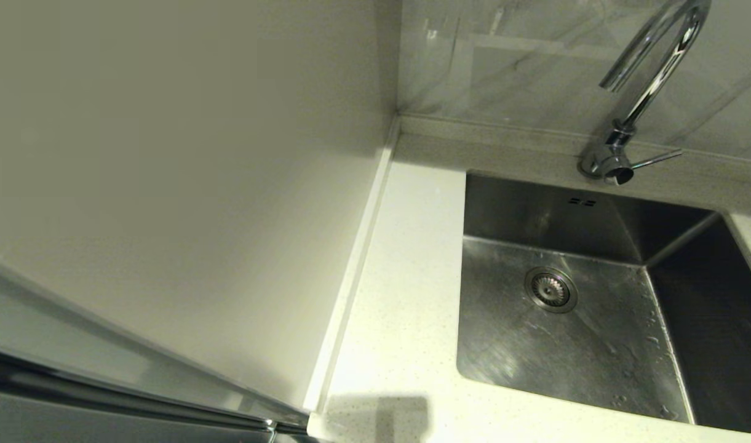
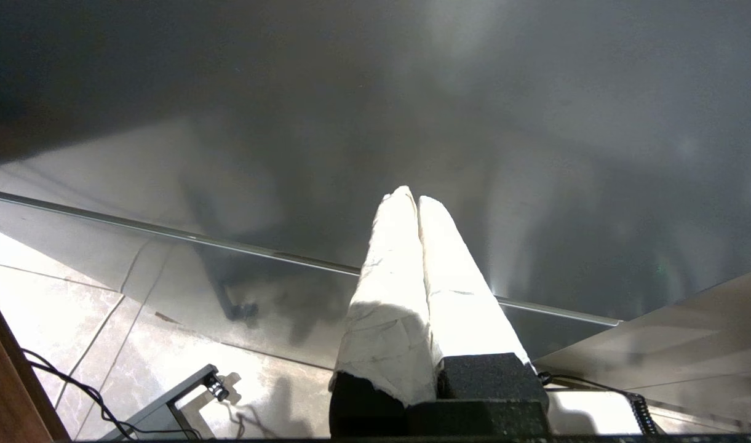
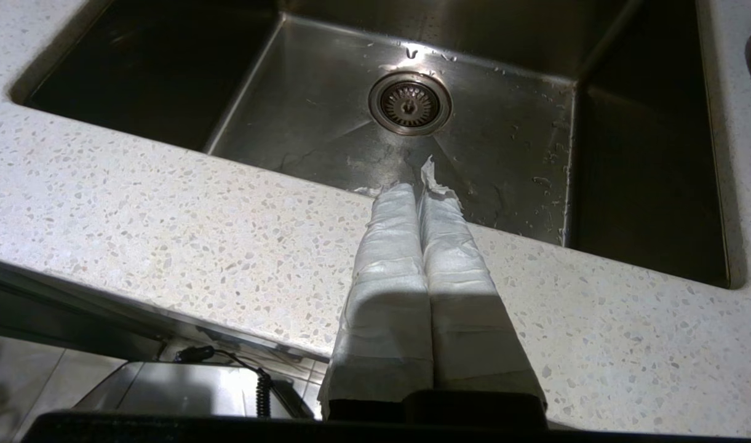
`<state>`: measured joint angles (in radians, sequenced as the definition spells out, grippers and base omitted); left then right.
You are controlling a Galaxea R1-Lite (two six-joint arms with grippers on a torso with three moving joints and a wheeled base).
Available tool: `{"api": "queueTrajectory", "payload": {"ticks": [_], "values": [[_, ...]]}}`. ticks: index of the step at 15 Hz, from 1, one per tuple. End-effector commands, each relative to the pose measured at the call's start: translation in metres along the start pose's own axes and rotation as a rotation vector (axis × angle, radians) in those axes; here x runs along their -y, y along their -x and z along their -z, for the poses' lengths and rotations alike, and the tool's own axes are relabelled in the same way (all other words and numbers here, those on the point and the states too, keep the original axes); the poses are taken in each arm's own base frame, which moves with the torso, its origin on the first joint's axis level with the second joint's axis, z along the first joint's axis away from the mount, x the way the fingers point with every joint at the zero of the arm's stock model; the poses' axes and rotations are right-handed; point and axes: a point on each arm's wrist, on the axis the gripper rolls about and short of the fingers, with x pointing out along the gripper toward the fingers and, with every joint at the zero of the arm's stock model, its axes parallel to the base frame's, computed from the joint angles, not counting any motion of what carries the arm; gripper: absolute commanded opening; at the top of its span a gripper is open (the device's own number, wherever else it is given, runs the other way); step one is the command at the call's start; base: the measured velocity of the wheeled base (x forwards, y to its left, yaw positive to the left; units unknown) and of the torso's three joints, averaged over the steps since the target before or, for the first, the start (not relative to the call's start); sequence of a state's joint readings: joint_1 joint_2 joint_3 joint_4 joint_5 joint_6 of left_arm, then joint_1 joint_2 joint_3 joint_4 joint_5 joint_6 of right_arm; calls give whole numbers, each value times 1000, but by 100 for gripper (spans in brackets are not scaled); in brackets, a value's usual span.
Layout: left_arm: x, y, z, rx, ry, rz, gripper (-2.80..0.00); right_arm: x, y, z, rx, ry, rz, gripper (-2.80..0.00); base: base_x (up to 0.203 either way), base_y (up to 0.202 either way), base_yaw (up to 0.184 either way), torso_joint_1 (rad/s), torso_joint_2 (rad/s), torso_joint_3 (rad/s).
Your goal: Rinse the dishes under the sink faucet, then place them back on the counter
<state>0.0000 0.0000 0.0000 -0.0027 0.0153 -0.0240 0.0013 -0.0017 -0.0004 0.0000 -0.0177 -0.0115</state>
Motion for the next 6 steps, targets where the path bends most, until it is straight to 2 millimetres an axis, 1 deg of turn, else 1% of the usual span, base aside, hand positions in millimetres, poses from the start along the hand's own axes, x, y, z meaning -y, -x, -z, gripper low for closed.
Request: {"api": "queueTrajectory", "payload": {"ticks": [1,6], "values": [[0,0,0,3,1,0,-280,0,0,0,-1,-1,0,-280,0,0,0,0,0,0],[0,0,0,3,1,0,-280,0,0,0,1,-2,0,-280,0,0,0,0,0,0]]}}
